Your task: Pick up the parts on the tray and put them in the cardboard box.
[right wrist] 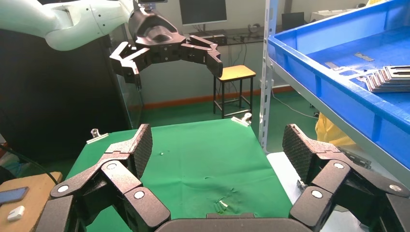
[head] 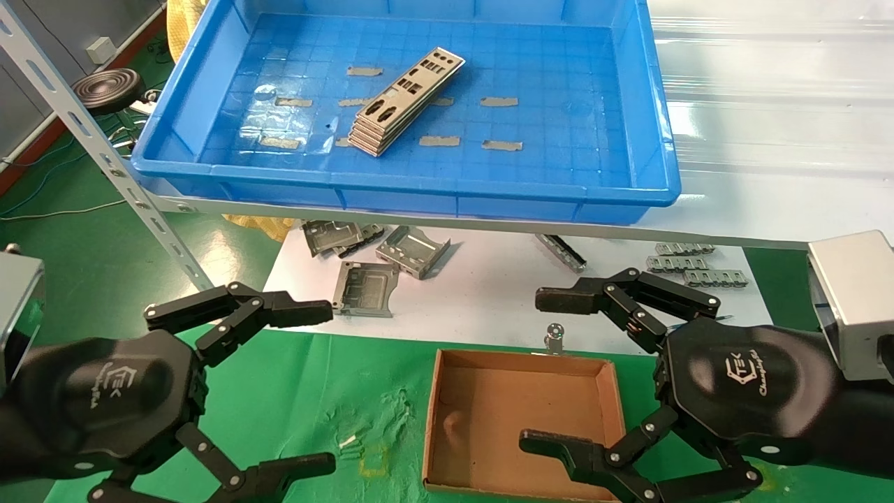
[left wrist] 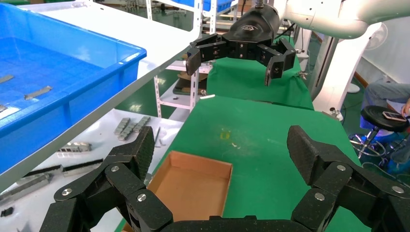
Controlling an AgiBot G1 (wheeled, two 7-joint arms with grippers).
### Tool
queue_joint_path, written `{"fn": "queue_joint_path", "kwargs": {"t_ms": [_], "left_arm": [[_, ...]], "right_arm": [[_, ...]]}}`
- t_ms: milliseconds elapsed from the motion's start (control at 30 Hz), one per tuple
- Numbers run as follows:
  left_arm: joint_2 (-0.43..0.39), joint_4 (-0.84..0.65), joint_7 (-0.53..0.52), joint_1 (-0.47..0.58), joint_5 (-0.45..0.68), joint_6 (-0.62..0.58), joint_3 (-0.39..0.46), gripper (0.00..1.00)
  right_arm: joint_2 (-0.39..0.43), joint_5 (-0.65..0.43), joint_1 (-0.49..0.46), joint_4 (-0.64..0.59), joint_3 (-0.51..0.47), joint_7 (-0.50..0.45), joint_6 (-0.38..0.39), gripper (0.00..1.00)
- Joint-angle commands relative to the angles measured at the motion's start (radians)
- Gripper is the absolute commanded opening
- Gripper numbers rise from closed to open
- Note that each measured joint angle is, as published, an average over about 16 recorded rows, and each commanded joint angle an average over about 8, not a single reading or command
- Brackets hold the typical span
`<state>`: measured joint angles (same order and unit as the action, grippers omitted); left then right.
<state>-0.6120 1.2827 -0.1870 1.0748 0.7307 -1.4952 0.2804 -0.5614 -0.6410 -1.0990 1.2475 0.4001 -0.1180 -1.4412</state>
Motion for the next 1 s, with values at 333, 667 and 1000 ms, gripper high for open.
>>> {"fn": "queue_joint_path", "kwargs": {"t_ms": [333, 667, 1000], "left_arm": [[0.000, 0.000, 0.000, 0.000, 0.000, 0.000, 0.000, 1.00], [0.000, 0.000, 0.000, 0.000, 0.000, 0.000, 0.000, 1.00], [0.000, 0.000, 0.000, 0.000, 0.000, 0.000, 0.000, 1.00]], "right_arm": [[0.000, 0.000, 0.000, 0.000, 0.000, 0.000, 0.000, 0.25], [0.000, 0.000, 0.000, 0.000, 0.000, 0.000, 0.000, 0.00], [0.000, 0.000, 0.000, 0.000, 0.000, 0.000, 0.000, 0.00]]}}
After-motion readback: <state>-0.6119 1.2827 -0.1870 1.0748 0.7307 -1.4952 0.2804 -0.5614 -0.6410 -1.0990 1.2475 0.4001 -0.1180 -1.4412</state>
